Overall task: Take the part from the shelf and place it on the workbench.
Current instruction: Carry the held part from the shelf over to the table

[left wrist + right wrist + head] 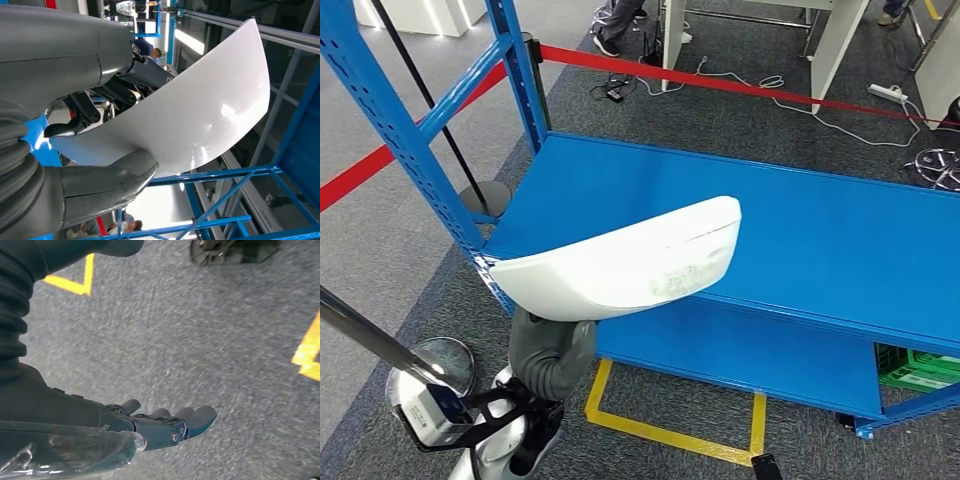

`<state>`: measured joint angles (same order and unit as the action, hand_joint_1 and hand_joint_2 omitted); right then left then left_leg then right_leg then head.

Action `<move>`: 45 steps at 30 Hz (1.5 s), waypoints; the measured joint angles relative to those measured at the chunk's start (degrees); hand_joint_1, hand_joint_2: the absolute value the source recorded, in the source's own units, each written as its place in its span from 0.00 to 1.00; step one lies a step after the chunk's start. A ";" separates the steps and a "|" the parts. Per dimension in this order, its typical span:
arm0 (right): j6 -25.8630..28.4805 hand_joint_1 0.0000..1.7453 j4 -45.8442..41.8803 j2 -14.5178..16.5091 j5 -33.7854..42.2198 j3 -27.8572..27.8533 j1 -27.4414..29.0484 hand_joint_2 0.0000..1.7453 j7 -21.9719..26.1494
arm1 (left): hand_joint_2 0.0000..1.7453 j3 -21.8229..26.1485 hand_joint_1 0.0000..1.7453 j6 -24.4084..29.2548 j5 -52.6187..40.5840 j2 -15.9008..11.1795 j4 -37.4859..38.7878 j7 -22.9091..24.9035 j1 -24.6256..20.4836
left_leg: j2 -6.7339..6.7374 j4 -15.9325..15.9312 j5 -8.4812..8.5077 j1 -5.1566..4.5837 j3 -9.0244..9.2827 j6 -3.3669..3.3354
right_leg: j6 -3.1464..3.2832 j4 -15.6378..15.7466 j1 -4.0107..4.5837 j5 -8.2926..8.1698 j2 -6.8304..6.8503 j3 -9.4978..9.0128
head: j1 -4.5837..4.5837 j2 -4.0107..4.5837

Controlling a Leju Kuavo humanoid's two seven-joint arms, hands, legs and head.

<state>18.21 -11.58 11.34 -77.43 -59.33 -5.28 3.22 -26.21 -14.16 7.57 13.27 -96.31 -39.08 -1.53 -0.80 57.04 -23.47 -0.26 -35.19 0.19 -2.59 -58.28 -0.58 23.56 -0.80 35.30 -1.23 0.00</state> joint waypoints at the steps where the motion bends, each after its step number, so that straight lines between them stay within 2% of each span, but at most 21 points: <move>1: 0.00 0.00 -0.01 0.00 0.11 -0.24 0.00 1.00 0.74 | 1.00 0.13 1.00 0.07 -0.43 0.00 -0.05 0.00 0.13 | 0.00 0.00 0.00 0.00 0.00 0.00 | 0.00 0.00 0.00 0.00 0.00 0.00 | -0.01 0.00; 21: 6.32 0.00 -0.10 -0.17 -2.25 -0.47 -0.05 1.00 0.63 | 1.00 1.08 1.00 0.78 -1.73 0.00 -2.12 0.00 0.97 | 0.00 0.04 -0.03 -0.02 -0.02 -0.03 | -0.03 0.05 -0.03 -0.02 0.00 -0.02 | -0.01 0.00; 25: 6.47 0.00 -0.09 -0.17 -1.58 -0.49 -0.08 1.00 0.70 | 1.00 1.11 1.00 0.57 -1.16 0.01 -2.79 0.00 1.05 | 0.00 0.17 -0.29 -0.33 -0.04 -0.73 | -0.52 0.40 -0.35 -0.16 -0.04 -0.16 | -0.05 0.00; 27: 6.04 0.00 -0.10 -0.17 -1.14 -0.56 -0.10 1.00 0.69 | 1.00 1.14 1.00 0.31 -0.65 0.09 -3.12 0.00 1.12 | 0.04 -0.65 0.11 -0.16 0.42 -1.04 | -0.80 0.51 -0.32 -0.05 0.01 -0.29 | -0.02 0.00; 29: 5.63 0.00 -0.10 -0.17 -0.88 -0.66 -0.10 1.00 0.69 | 1.00 1.16 1.00 0.13 -0.43 0.17 -3.30 0.00 1.18 | 0.15 -1.63 0.56 0.16 1.11 -1.35 | -1.01 -2.15 -0.27 1.90 0.14 0.74 | 0.11 0.00; 32: 5.51 0.00 -0.09 -0.17 -0.98 -0.71 -0.04 1.00 0.38 | 1.00 1.27 1.00 -0.86 0.50 0.17 -3.31 0.00 1.25 | 0.27 -1.83 0.60 0.26 1.32 -1.48 | -1.25 -13.00 -0.35 7.35 0.25 5.56 | 0.24 0.00; 33: 5.76 0.00 -0.09 -0.17 -1.11 -0.71 0.01 1.00 -0.09 | 1.00 1.34 1.00 -1.84 1.16 0.17 -3.28 0.00 1.29 | 0.27 -1.80 0.58 0.28 1.30 -1.42 | -1.37 -15.13 -0.42 7.93 0.27 6.49 | 0.23 0.00; 34: 6.28 0.00 -0.10 -0.19 -1.24 -0.71 0.06 1.00 -0.79 | 1.00 1.42 1.00 -3.14 1.96 0.18 -3.23 0.00 1.34 | 0.25 -1.75 0.53 0.34 1.30 -1.27 | -1.52 -15.00 -0.53 7.42 0.30 6.31 | 0.23 0.00; 35: 6.95 0.00 -0.10 -0.21 -1.36 -0.71 0.06 1.00 -1.62 | 1.00 1.50 1.00 -4.48 2.86 0.19 -3.14 0.00 1.39 | 0.22 -1.61 0.43 0.47 1.32 -1.02 | -1.72 -12.40 -0.71 5.91 0.37 4.86 | 0.23 0.00; 37: 8.04 0.00 -0.10 -0.18 -1.59 -0.71 -0.10 1.00 -3.18 | 1.00 1.55 1.00 -6.25 4.77 0.19 -2.70 0.00 1.43 | 0.16 -0.94 0.00 0.63 1.25 -0.17 | -2.19 -4.74 -1.07 2.93 0.37 0.55 | 0.35 0.00; 38: 8.24 0.00 -0.10 -0.13 -1.76 -0.71 -0.20 1.00 -3.74 | 1.00 1.51 1.00 -6.51 5.50 0.18 -2.33 0.00 1.42 | 0.15 -0.55 -0.24 0.62 1.18 0.28 | -1.99 -2.17 -1.17 2.22 0.21 -0.92 | 0.37 0.00; 39: 8.25 0.00 -0.09 -0.08 -1.97 -0.71 -0.26 1.00 -4.25 | 1.00 1.45 1.00 -6.56 6.00 0.15 -1.86 0.00 1.38 | 0.14 -0.28 -0.37 0.53 1.12 0.67 | -1.59 -1.07 -1.16 2.12 0.01 -1.57 | 0.37 0.00; 42: 7.95 0.00 -0.09 -0.07 -2.42 -0.71 -0.25 1.00 -5.25 | 1.00 1.18 1.00 -6.76 6.40 0.01 -0.44 0.00 1.20 | 0.16 -0.09 -0.50 0.67 1.06 1.44 | 0.21 -1.33 -0.89 2.19 -0.31 -1.35 | 0.26 0.00; 44: 7.74 0.00 -0.09 -0.07 -2.45 -0.71 -0.25 1.00 -5.61 | 1.00 1.08 1.00 -6.92 6.74 -0.02 0.29 0.00 1.07 | 0.23 2.41 -2.36 0.80 -0.04 1.84 | 0.99 -1.30 -0.87 2.07 -0.30 -1.35 | 0.15 0.00; 45: 7.69 0.00 -0.09 -0.07 -2.44 -0.71 -0.24 1.00 -5.74 | 1.00 1.07 1.00 -6.96 6.99 -0.03 0.67 0.00 1.02 | 0.27 5.43 -4.11 0.80 -1.44 1.96 | 1.22 -1.28 -0.84 2.05 -0.27 -1.34 | 0.08 0.00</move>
<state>25.91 -11.67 11.28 -79.87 -60.04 -5.53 -2.52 -25.14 -21.12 14.56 13.24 -95.64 -39.08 -0.51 -0.53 62.47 -27.58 0.54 -36.63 2.15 -1.37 -59.55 -1.42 25.61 -1.07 33.96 -1.15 0.00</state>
